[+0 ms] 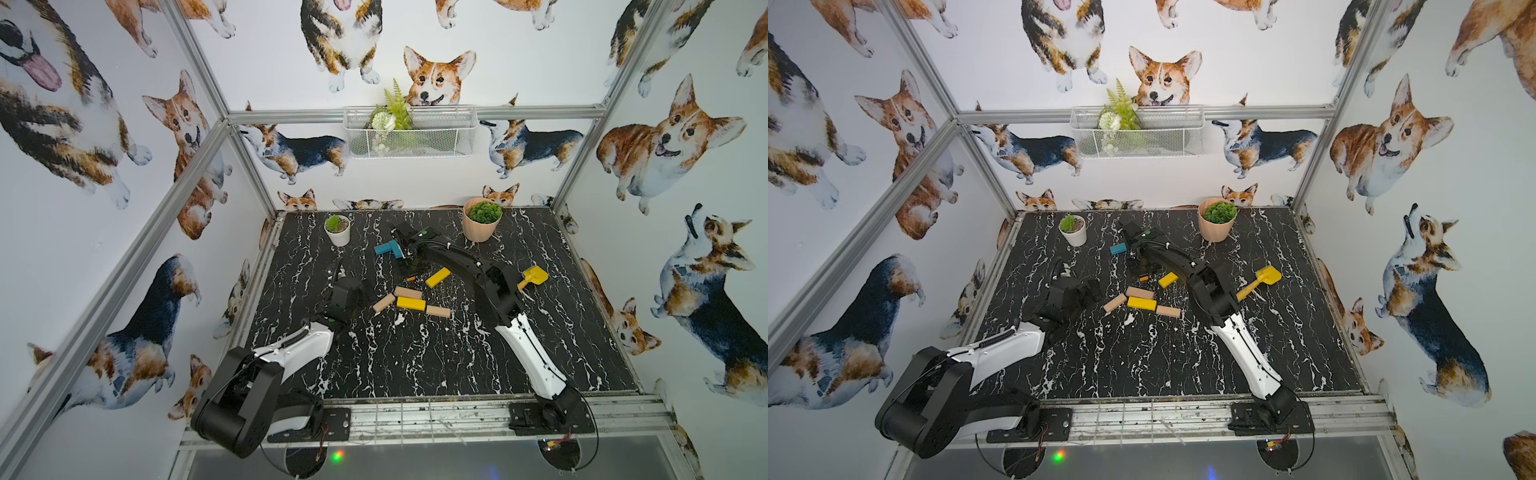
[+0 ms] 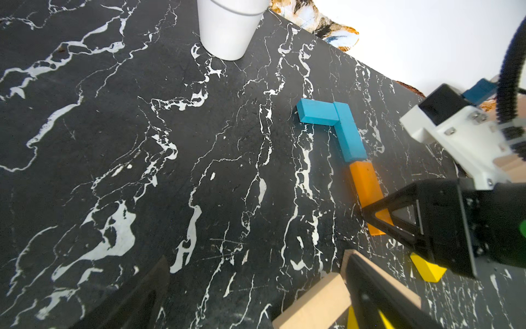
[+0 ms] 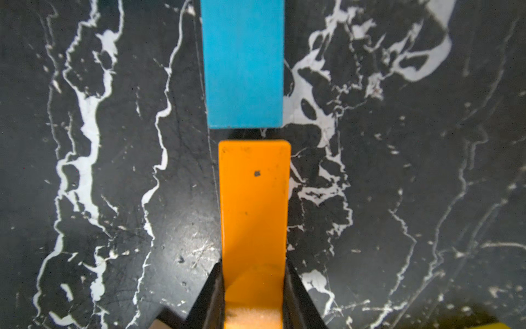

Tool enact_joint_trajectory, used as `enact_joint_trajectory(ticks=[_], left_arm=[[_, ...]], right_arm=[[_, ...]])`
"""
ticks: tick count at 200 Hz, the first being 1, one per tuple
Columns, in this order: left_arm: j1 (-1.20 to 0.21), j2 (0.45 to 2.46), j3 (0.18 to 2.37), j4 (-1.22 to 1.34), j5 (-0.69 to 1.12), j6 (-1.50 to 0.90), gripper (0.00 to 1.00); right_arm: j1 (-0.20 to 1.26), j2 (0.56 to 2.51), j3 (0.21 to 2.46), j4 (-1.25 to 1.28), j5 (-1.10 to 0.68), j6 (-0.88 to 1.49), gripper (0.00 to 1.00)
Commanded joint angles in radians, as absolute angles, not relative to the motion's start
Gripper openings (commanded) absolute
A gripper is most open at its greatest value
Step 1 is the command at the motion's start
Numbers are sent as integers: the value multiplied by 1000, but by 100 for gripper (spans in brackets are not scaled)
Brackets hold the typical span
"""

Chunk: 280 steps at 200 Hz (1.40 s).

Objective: Assemble a giraffe with building blocks
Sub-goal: Assemble the building block at the center of the board, then adjust the building block at the center of the board.

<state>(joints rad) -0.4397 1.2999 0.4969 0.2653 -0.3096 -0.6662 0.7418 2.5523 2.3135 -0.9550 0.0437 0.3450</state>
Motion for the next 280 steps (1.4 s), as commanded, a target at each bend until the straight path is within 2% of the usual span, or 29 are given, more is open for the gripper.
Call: enact_joint_trajectory(ticks=[1, 66, 109, 180, 207, 240, 255, 280], left_arm=[[-439, 1292, 502, 269, -318, -665, 100], [-440, 1282, 500, 267, -324, -663, 100], [-440, 1279, 500, 267, -325, -660, 100], [-440, 1283, 505, 260, -352, -632, 100], [-439, 1269, 499, 264, -352, -623, 100], [-440, 1279, 507, 267, -327, -605, 100], [-439, 1283, 504, 279, -310, -598, 100], [-439, 1289, 510, 282, -291, -597, 100]], right_arm=[[742, 2566, 2324, -988, 41, 360, 22], [742, 2585, 2338, -997, 37, 360, 23], [743, 2586, 2341, -997, 37, 359, 27], [725, 2478, 2369, -1054, -8, 331, 67], [707, 2353, 2292, -1052, -42, 298, 68], [714, 2192, 1989, -920, -86, 205, 64], [713, 2179, 1913, -906, -100, 181, 59], [724, 2200, 1862, -902, -102, 147, 59]])
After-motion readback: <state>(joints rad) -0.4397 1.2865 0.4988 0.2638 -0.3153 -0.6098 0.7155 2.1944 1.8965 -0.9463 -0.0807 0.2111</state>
